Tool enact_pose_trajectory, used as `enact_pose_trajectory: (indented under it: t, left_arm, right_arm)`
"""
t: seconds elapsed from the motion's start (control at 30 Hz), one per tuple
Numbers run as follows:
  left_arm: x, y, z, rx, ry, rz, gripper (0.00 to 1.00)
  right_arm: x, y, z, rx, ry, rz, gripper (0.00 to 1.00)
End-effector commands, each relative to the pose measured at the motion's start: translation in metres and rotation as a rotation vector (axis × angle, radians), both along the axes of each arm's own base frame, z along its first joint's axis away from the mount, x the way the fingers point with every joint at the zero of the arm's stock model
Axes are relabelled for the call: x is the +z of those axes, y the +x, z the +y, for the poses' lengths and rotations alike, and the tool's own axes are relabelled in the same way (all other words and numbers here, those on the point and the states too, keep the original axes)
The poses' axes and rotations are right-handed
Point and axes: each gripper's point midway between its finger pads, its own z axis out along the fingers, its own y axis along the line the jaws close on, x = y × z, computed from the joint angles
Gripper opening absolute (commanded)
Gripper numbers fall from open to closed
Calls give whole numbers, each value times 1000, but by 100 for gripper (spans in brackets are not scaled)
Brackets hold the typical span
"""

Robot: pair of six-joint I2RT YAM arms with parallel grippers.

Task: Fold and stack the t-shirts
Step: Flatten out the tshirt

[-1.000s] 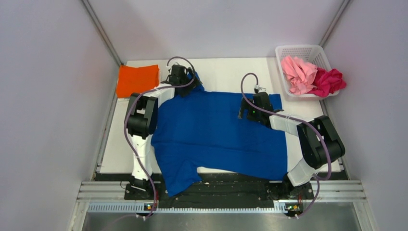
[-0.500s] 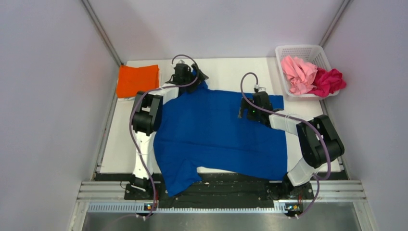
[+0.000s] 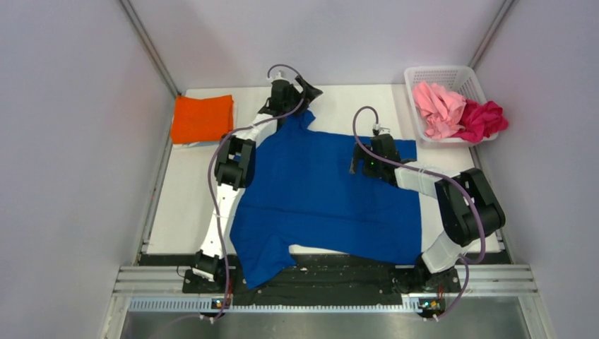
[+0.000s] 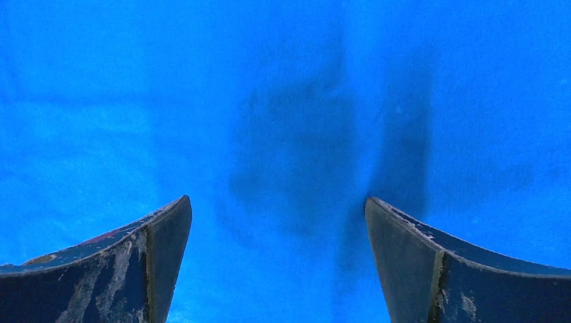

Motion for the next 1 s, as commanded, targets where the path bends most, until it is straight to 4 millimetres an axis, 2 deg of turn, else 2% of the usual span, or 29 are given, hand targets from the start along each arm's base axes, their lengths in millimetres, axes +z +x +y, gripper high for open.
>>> enact_pose_trajectory:
  t: [0.0,0.17,0.33,0.37,0.4,0.5,0.6,0.67,0.83,0.97]
  left_arm:
    - [44,16,-21,-31,-36,-148,99]
    - [90,11,-16,-44,67,-256,99]
    - [132,-9,9,-8,210,-320,99]
    - [146,-15,16,5,236,-340,99]
    - [140,-21,22,12,272,-323,99]
    - [143,-38,41,47,343,-299,99]
    - [122,-60,57,53,409,-208,99]
    - [109,-71,61,43,429,-181,99]
    - [60,-80,50,-74,457,-44,99]
    - [32,-79,51,-84,488,16,99]
  right_arm:
    - [10,10,1,-1,0,-26,99]
    - [12,10,1,-1,4,-34,99]
    - [20,16,4,3,16,-53,99]
    - [24,18,5,4,19,-61,99]
    - [27,20,6,3,18,-69,99]
    - [40,26,3,-13,8,-100,99]
    - [55,31,-4,-54,-4,-142,99]
    - [57,29,-12,-90,-18,-137,99]
    - [51,34,-28,-151,35,-100,99]
    - [45,37,-46,-192,30,-83,99]
